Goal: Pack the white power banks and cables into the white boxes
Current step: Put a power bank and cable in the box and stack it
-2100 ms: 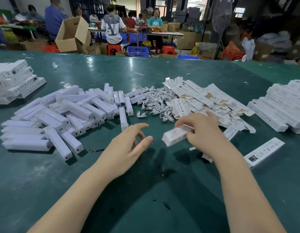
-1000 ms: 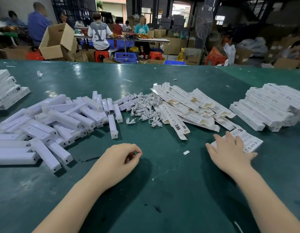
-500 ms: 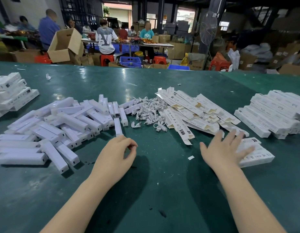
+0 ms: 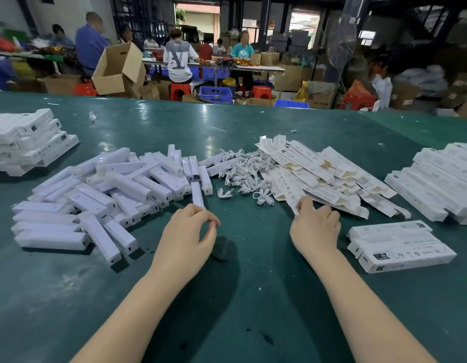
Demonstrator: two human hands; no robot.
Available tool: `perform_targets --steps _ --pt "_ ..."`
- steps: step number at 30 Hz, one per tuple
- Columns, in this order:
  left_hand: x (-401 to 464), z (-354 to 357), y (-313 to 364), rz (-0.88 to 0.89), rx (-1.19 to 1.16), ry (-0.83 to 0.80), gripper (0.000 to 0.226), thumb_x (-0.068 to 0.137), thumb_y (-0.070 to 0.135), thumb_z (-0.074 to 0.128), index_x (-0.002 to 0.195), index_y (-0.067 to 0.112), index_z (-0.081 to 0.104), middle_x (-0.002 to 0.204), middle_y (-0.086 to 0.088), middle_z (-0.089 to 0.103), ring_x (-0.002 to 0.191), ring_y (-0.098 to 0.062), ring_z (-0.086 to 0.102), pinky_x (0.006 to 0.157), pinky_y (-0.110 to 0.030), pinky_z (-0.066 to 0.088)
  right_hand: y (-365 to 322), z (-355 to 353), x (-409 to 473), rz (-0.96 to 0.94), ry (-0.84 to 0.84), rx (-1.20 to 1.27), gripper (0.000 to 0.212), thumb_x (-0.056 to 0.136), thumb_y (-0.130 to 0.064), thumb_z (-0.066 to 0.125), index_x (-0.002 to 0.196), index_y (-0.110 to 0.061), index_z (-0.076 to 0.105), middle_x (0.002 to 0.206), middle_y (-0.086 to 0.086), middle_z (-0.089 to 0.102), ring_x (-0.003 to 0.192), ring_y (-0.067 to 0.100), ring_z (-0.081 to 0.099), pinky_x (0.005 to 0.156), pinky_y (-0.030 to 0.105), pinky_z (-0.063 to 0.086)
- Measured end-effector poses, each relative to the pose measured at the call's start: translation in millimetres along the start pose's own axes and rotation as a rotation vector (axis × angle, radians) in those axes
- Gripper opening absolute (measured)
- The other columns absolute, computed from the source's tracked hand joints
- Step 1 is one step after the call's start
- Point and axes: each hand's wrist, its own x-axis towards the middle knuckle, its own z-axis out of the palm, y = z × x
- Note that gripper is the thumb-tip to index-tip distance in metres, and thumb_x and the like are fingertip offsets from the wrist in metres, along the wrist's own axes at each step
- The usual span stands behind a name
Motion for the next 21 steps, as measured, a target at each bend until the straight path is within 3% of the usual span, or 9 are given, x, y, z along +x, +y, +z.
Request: perform_targets --steps 4,6,7,9,11,13,15,17,21 --pt "-1 -1 5 -0.020 -0.135 -0.019 0.016 0.095 0.027 0.052 0.088 0.031 0.065 0.095 0.021 0.057 0.094 0.004 0.052 0.076 -0.009 0.035 8 -11 -4 -0.105 0.216 0.425 0.036 0.093 0.007 0.041 0.127 -0.003 0.046 0.128 0.019 0.039 0.112 0.032 0.045 0.082 0.023 0.028" --pt "-2 0 8 -0.131 -0.303 -0.026 0.014 0.092 0.030 0.056 0.085 0.030 0.068 0.090 0.018 0.064 0.088 0.007 0.057 0.072 -0.006 0.039 4 -19 -16 -0.267 0.370 0.653 0.034 0.095 0.005 0.044 0.128 -0.004 0.047 0.123 0.009 0.039 0.110 0.006 0.049 0.079 0.010 0.030" --pt "-1 -1 10 -0.218 -0.421 -0.035 0.012 0.091 0.032 0.060 0.085 0.028 0.070 0.090 0.016 0.068 0.086 0.005 0.061 0.074 -0.008 0.042 -1 -23 -24 -0.359 0.427 0.743 0.034 0.096 0.002 0.045 0.129 -0.007 0.047 0.120 0.002 0.040 0.107 -0.009 0.045 0.081 0.005 0.032" --pt "2 -3 17 -0.406 -0.783 -0.091 0.019 0.087 0.037 0.066 0.095 0.021 0.071 0.099 0.005 0.073 0.091 -0.007 0.068 0.082 -0.022 0.054 -12 -29 -38 -0.546 0.458 0.856 0.035 0.096 -0.004 0.050 0.130 -0.016 0.046 0.111 -0.009 0.044 0.101 -0.013 0.045 0.083 0.006 0.041" --pt "5 -6 24 -0.543 -1.227 -0.157 0.046 0.075 0.047 0.066 0.104 0.011 0.066 0.109 -0.007 0.072 0.094 -0.017 0.070 0.080 -0.028 0.059 -22 -30 -52 -0.734 0.417 0.864 0.032 0.091 -0.004 0.056 0.120 -0.018 0.054 0.103 -0.011 0.050 0.096 -0.001 0.053 0.083 0.017 0.049" --pt "7 -11 28 -0.571 -1.473 -0.192 0.069 0.063 0.053 0.066 0.112 0.005 0.059 0.112 -0.011 0.071 0.095 -0.019 0.071 0.075 -0.028 0.060 -31 -27 -63 -0.919 0.334 0.805 0.027 0.081 0.003 0.062 0.104 -0.011 0.063 0.099 -0.005 0.057 0.093 0.010 0.056 0.084 0.026 0.049" --pt "7 -14 26 -0.575 -1.574 -0.160 0.073 0.066 0.052 0.065 0.118 0.003 0.055 0.114 -0.011 0.071 0.096 -0.018 0.071 0.072 -0.028 0.060 -38 -23 -73 -1.012 0.221 0.815 0.024 0.075 0.008 0.065 0.095 -0.006 0.067 0.097 -0.001 0.058 0.093 0.014 0.057 0.084 0.025 0.047" --pt "8 -15 22 -0.622 -1.600 -0.086 0.064 0.068 0.049 0.067 0.114 0.005 0.060 0.110 -0.008 0.073 0.097 -0.016 0.071 0.081 -0.030 0.058 -41 -22 -79 -1.023 0.129 0.868 0.025 0.075 0.006 0.069 0.096 -0.006 0.066 0.099 0.000 0.058 0.095 0.015 0.057 0.084 0.024 0.046" --pt "11 -12 17 -0.710 -1.587 0.072 0.053 0.061 0.046 0.072 0.098 0.009 0.066 0.092 -0.002 0.076 0.082 -0.011 0.073 0.091 -0.027 0.053 -41 -24 -87 -0.864 -0.071 0.992 0.043 0.077 -0.024 0.077 0.114 -0.023 0.054 0.112 -0.010 0.056 0.109 0.010 0.055 0.088 0.015 0.044"
